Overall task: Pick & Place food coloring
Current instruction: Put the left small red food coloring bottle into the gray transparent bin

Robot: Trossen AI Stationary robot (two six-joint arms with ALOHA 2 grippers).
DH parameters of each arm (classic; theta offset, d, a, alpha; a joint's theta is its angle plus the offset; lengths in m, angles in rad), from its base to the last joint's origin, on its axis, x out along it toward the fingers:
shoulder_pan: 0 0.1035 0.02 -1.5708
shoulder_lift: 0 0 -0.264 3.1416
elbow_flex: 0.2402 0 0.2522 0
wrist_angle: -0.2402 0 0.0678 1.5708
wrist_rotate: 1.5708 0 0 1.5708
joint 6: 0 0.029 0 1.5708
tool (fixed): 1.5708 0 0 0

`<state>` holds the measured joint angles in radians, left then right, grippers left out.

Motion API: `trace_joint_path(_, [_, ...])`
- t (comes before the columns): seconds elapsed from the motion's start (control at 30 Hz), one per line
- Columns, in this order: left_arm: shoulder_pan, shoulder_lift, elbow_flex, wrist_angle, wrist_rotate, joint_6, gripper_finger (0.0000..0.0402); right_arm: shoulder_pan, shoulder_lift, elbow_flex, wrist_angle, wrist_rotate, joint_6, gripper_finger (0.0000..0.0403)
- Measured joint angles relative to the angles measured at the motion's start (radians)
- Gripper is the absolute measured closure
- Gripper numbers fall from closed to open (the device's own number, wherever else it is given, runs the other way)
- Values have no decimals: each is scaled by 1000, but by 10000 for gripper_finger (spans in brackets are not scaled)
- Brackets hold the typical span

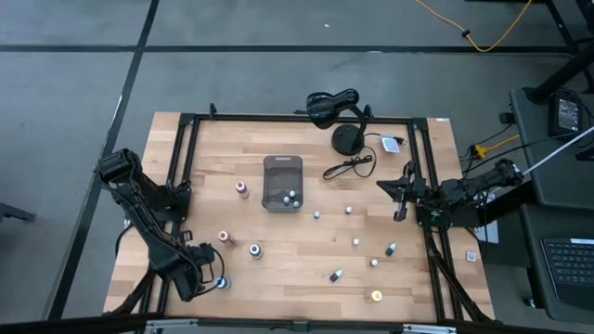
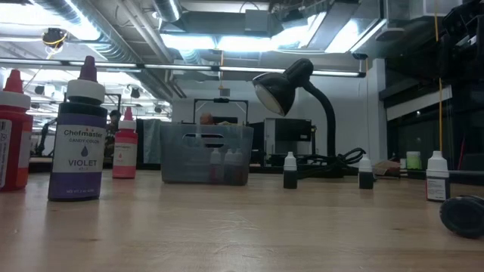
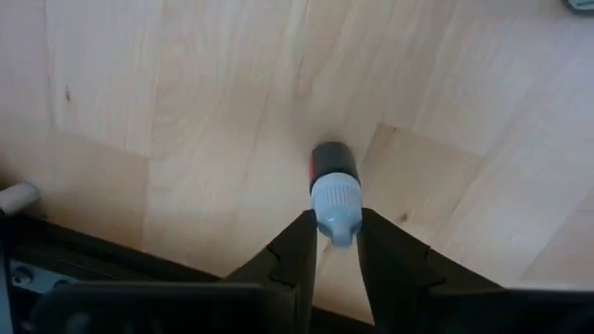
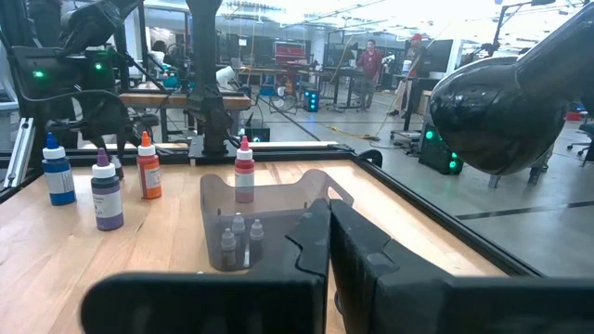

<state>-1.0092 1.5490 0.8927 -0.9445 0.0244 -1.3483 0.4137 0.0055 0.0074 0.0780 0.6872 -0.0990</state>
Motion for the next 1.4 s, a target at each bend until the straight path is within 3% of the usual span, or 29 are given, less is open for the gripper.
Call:
trace_joint_path(0.6, [3, 0, 0, 33, -54, 1, 228, 0, 0, 0, 0, 0, 0, 388])
trace_joint_path(1.13, [3, 0, 0, 49, -59, -29, 243, 0, 0, 0, 0, 0, 0, 388])
trace_joint_path(1.4, [3, 0, 0, 47, -52, -29, 274, 0, 0, 0, 0, 0, 0, 388])
